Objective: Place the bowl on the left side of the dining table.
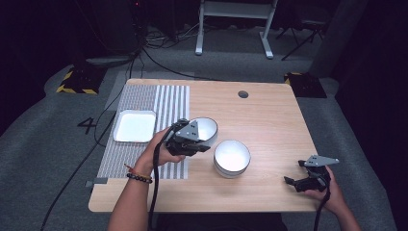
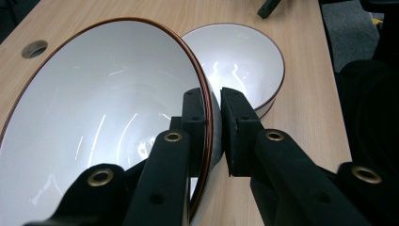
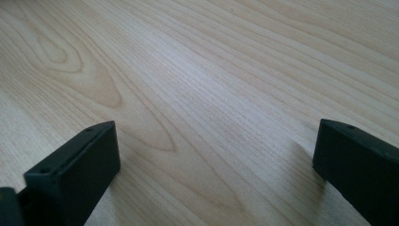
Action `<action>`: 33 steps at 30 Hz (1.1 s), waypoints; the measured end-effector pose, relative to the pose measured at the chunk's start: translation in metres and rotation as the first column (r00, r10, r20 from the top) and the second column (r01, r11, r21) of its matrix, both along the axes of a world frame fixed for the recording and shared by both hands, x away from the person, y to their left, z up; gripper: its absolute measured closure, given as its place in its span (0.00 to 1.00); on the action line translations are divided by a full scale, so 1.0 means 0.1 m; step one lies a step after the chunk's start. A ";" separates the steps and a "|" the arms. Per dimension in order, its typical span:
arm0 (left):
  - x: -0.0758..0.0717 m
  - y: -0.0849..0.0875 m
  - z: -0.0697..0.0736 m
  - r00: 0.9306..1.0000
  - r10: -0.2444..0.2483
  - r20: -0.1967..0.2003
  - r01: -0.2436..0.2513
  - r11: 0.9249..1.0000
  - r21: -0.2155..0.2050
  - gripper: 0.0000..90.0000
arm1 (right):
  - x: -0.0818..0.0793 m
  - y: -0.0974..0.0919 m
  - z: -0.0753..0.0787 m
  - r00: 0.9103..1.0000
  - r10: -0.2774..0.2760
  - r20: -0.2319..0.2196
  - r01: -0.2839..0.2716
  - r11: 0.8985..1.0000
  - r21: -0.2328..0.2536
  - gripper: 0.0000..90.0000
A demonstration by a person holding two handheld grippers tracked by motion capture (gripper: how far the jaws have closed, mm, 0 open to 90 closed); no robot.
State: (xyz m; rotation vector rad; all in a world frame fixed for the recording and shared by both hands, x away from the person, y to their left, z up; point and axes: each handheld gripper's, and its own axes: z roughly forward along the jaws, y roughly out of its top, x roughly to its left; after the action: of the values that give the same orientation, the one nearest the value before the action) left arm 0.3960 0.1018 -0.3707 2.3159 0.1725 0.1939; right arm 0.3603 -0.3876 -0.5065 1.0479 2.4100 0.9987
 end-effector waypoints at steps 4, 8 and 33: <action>0.00 0.09 -0.01 0.999 0.042 0.012 -0.042 0.999 0.006 0.89 | 0.00 0.00 0.00 1.000 0.000 0.000 0.000 1.000 0.000 0.01; 0.01 0.21 -0.02 0.996 0.092 0.011 -0.092 0.996 -0.002 0.89 | 0.00 0.00 0.00 1.000 -0.002 0.000 0.002 1.000 0.002 0.01; 0.17 0.72 -0.16 0.917 0.399 -0.004 -0.398 0.914 -0.076 0.89 | 0.00 0.00 0.00 1.000 0.000 0.000 0.000 1.000 0.001 0.01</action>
State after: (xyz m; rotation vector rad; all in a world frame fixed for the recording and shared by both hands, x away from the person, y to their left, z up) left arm 0.4130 0.1742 -0.3868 2.1812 0.6383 0.3982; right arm 0.3603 -0.3875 -0.5065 1.0487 2.4098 0.9993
